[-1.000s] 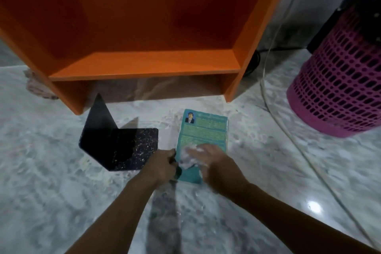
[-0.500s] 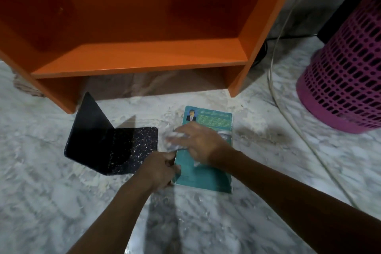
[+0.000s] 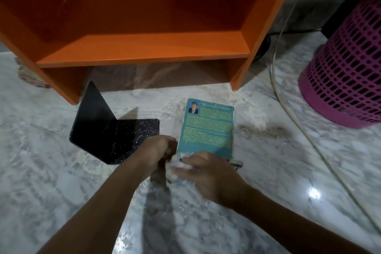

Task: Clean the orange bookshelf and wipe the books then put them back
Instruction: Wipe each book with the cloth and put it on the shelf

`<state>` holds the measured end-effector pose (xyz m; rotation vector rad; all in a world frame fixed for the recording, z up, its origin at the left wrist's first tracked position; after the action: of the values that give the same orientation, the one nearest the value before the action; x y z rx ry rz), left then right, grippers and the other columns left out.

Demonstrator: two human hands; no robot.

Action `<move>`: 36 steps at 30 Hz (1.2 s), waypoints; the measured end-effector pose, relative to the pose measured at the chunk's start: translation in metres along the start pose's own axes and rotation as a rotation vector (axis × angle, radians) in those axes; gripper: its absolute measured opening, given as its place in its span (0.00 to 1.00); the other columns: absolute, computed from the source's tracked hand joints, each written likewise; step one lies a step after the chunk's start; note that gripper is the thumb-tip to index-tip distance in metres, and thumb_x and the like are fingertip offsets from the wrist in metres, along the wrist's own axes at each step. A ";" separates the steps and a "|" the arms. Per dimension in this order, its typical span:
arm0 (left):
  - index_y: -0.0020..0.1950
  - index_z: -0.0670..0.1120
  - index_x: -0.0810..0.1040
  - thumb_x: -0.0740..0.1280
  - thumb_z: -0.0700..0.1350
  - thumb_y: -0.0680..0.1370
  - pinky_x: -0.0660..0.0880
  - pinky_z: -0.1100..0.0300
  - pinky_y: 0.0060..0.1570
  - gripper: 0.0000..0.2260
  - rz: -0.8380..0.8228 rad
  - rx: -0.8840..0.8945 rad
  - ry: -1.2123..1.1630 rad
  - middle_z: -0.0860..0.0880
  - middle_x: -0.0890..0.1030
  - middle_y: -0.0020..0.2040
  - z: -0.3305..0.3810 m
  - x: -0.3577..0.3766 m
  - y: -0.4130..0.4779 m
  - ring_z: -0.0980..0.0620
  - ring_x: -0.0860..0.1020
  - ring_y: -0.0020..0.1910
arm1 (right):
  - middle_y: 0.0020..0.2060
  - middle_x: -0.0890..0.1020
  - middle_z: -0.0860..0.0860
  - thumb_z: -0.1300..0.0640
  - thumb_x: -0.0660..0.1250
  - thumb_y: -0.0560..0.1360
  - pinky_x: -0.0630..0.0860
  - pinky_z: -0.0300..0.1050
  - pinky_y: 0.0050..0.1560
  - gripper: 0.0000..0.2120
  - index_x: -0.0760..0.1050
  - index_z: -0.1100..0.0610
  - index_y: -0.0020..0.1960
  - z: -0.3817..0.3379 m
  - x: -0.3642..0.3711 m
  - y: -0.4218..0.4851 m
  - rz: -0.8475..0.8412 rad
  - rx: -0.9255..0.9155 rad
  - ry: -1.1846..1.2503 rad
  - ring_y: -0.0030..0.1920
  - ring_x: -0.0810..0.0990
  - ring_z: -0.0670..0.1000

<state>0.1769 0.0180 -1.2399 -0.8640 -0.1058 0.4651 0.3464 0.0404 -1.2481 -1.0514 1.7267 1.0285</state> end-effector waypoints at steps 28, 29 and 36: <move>0.36 0.46 0.70 0.72 0.44 0.73 0.70 0.58 0.34 0.12 0.039 0.440 0.299 0.37 0.80 0.40 0.044 0.006 -0.027 0.49 0.78 0.35 | 0.38 0.82 0.51 0.65 0.57 0.79 0.76 0.39 0.34 0.18 0.79 0.53 0.62 0.067 -0.037 0.006 0.507 0.883 0.423 0.35 0.81 0.50; 0.37 0.44 0.70 0.71 0.43 0.73 0.70 0.58 0.33 0.11 0.046 0.519 0.356 0.35 0.80 0.41 0.057 0.006 -0.036 0.49 0.78 0.35 | 0.37 0.83 0.52 0.65 0.57 0.80 0.78 0.43 0.32 0.18 0.78 0.51 0.63 0.071 -0.040 0.004 0.547 0.944 0.465 0.34 0.82 0.53; 0.60 0.50 0.76 0.71 0.45 0.74 0.74 0.57 0.43 0.15 0.174 0.868 1.013 0.49 0.80 0.48 0.074 0.051 -0.080 0.48 0.77 0.43 | 0.43 0.84 0.45 0.60 0.60 0.81 0.79 0.37 0.45 0.13 0.81 0.49 0.57 0.082 -0.093 -0.006 0.916 1.033 0.687 0.45 0.83 0.43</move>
<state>0.2303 0.0479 -1.1366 -0.1655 1.0423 0.1500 0.3983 0.1355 -1.1873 0.1590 2.9063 0.0511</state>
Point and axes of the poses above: each hand's wrist, its own y-axis towards the middle knuckle, its own x-axis out of the palm, z = x × y, the point moved 2 cm from there along y, towards the middle knuckle
